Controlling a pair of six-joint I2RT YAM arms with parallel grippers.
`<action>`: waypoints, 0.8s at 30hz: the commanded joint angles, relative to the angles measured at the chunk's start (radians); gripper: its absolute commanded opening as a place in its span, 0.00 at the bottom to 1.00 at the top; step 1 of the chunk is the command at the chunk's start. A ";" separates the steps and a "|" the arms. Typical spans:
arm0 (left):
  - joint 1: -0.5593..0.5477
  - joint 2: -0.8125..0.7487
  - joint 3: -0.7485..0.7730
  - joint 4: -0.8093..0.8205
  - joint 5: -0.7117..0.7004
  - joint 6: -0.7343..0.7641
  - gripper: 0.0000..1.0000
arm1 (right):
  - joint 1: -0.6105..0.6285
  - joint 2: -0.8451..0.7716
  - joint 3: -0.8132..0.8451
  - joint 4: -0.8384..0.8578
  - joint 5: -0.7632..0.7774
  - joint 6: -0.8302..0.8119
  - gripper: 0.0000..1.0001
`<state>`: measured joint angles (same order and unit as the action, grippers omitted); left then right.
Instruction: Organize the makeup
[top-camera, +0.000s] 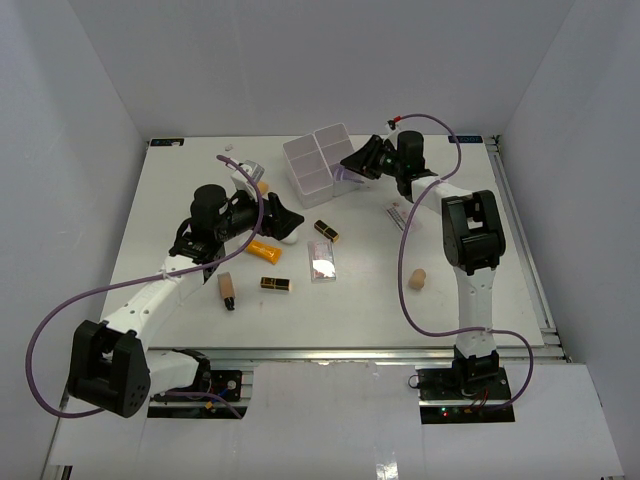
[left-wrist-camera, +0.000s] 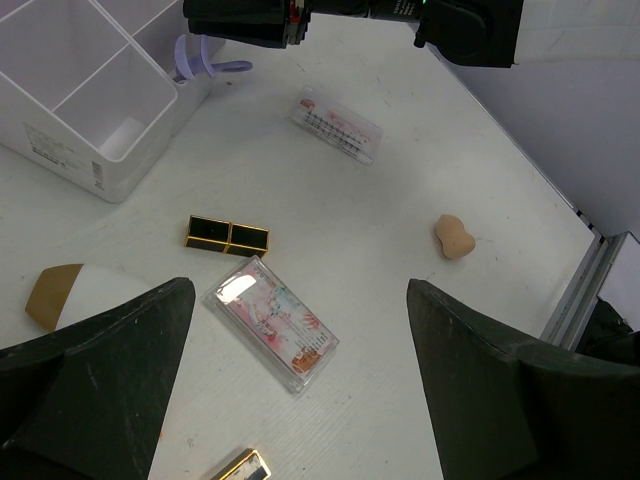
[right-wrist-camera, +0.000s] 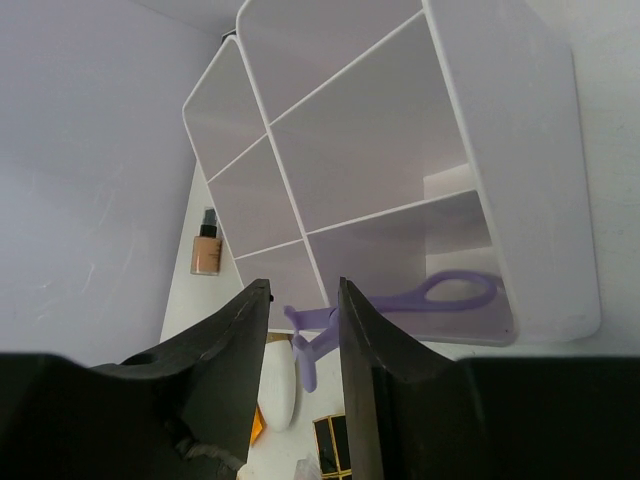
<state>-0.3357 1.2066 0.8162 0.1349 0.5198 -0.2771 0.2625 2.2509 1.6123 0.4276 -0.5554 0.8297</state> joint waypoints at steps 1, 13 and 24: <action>0.004 -0.001 0.012 0.005 0.003 0.013 0.98 | 0.000 -0.010 0.033 0.078 -0.018 0.007 0.41; 0.004 -0.002 0.014 0.006 0.014 0.012 0.98 | -0.043 -0.133 -0.044 0.105 -0.053 -0.107 0.44; 0.004 0.003 0.012 0.009 0.023 0.007 0.98 | -0.084 -0.307 -0.163 0.034 -0.181 -0.393 0.47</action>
<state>-0.3355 1.2141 0.8162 0.1350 0.5247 -0.2745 0.1800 2.0408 1.4764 0.4749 -0.6440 0.6450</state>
